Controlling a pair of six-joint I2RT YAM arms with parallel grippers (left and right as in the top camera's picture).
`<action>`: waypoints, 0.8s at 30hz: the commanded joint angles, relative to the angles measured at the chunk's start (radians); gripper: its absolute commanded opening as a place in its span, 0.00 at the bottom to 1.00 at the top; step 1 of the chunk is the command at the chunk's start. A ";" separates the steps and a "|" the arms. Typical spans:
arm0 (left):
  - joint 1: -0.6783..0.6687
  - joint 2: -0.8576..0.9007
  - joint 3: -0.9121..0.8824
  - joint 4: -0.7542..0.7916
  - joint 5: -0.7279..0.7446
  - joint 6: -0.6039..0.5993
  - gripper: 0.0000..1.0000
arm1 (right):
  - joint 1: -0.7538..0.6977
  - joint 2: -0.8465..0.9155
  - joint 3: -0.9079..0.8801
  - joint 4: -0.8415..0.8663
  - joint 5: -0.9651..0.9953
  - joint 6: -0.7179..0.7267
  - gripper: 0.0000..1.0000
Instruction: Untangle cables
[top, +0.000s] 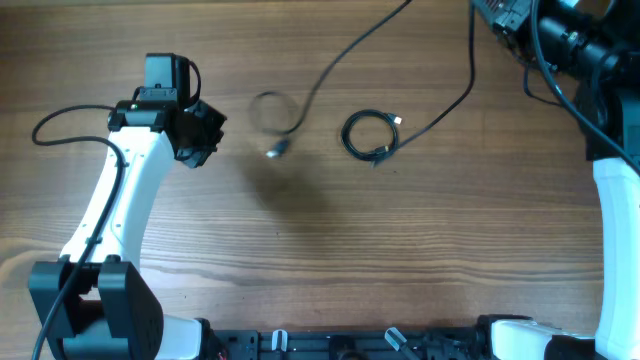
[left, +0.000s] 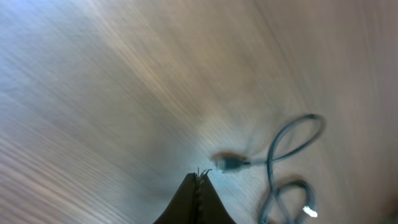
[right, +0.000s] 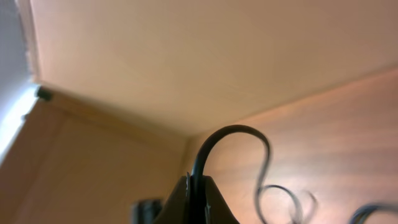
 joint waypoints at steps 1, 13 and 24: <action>0.005 -0.051 0.007 0.170 0.330 0.063 0.04 | -0.029 -0.004 0.005 0.039 0.234 -0.101 0.05; -0.095 -0.154 0.007 0.303 0.407 0.064 0.34 | -0.268 0.002 0.005 0.018 0.696 -0.197 0.04; -0.095 -0.154 0.007 0.243 0.372 0.064 0.41 | -0.281 0.118 0.005 -0.165 1.210 -0.134 0.04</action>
